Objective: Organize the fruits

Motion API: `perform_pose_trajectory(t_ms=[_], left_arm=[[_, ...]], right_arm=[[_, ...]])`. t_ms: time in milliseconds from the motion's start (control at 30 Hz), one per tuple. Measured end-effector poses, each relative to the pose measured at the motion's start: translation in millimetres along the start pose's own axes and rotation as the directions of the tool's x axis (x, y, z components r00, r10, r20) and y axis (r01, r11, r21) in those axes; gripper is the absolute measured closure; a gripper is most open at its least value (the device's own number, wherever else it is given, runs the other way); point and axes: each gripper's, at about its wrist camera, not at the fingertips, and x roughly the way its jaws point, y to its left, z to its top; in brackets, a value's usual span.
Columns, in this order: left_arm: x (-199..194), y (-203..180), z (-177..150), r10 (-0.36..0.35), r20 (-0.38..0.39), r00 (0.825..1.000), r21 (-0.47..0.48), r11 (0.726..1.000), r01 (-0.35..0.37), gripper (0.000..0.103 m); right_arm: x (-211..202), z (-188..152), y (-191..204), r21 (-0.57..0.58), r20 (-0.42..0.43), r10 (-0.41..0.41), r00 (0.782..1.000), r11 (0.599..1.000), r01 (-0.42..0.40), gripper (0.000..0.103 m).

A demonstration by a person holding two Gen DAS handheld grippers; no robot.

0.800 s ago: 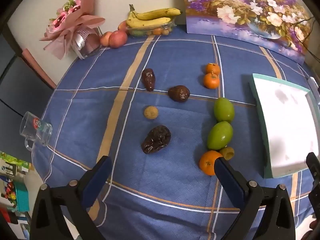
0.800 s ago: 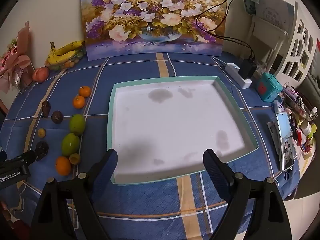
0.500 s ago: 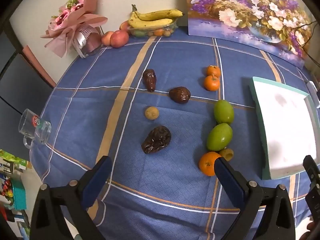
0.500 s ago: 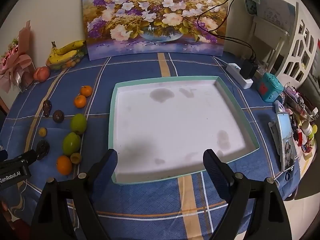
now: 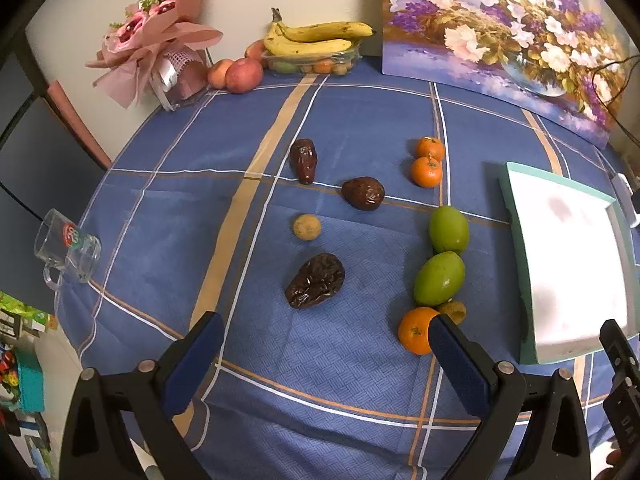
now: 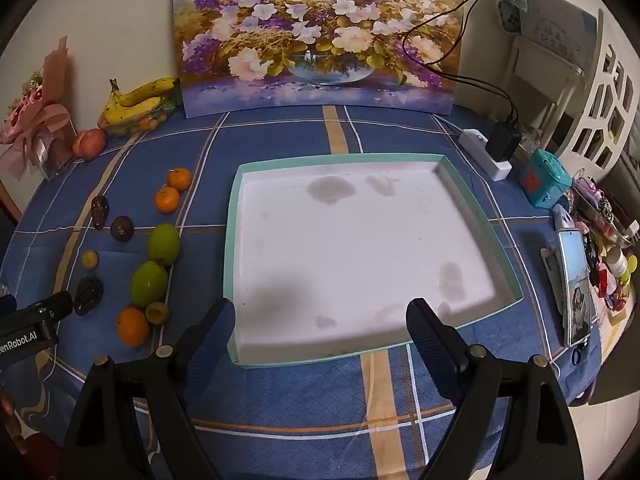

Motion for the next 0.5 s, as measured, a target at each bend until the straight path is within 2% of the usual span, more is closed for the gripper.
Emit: perform_pose_trajectory(t_ms=[500], left_arm=[[1.8, 5.2, -2.7, -0.023, -0.001, 1.000, -0.015, 1.000, 0.023, 0.000]], right_arm=[[-2.6, -0.4, 0.6, -0.002, 0.010, 0.006, 1.000, 1.000, -0.006, 0.015]])
